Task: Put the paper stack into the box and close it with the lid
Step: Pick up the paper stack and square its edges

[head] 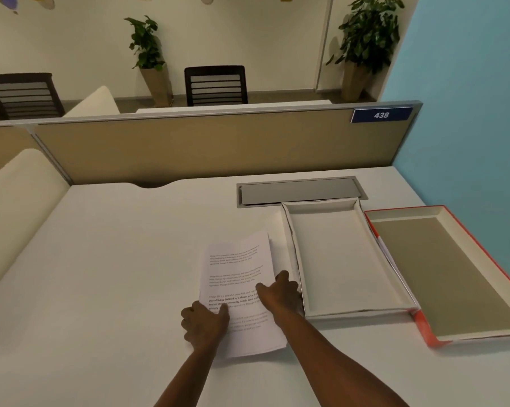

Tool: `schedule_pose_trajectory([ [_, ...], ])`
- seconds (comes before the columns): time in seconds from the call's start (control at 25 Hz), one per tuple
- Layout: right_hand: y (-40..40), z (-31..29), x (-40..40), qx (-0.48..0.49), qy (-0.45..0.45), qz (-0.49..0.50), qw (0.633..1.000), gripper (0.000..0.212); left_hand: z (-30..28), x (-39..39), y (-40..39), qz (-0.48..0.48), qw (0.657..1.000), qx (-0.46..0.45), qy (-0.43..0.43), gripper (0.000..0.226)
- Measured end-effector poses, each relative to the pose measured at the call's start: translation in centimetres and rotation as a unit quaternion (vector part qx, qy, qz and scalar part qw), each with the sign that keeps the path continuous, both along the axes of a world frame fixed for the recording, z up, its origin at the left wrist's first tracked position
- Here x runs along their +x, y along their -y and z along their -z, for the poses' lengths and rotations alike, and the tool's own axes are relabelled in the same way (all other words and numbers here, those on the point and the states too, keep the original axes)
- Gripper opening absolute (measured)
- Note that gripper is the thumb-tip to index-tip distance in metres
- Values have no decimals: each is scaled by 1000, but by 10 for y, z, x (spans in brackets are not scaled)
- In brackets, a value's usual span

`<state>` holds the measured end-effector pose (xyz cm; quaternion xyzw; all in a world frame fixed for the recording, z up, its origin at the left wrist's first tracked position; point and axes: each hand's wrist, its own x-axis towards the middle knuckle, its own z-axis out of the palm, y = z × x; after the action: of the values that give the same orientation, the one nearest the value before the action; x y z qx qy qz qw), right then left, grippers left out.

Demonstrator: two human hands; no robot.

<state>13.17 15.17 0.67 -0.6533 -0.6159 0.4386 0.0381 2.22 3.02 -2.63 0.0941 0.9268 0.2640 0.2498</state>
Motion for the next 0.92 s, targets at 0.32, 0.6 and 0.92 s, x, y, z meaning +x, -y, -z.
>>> schedule_pose_trajectory([
  [0.32,-17,8,5,-35,-93,59,993,79,4,4,1,-6,1000,28,-7,69],
  [0.6,-27,23,-6,-39,-96,-5,995,66,2,4,5,2,999,34,0,68],
  [0.92,-10,2,18,-3,-329,-30,944,31,-13,-49,0,5,984,128,120,90],
])
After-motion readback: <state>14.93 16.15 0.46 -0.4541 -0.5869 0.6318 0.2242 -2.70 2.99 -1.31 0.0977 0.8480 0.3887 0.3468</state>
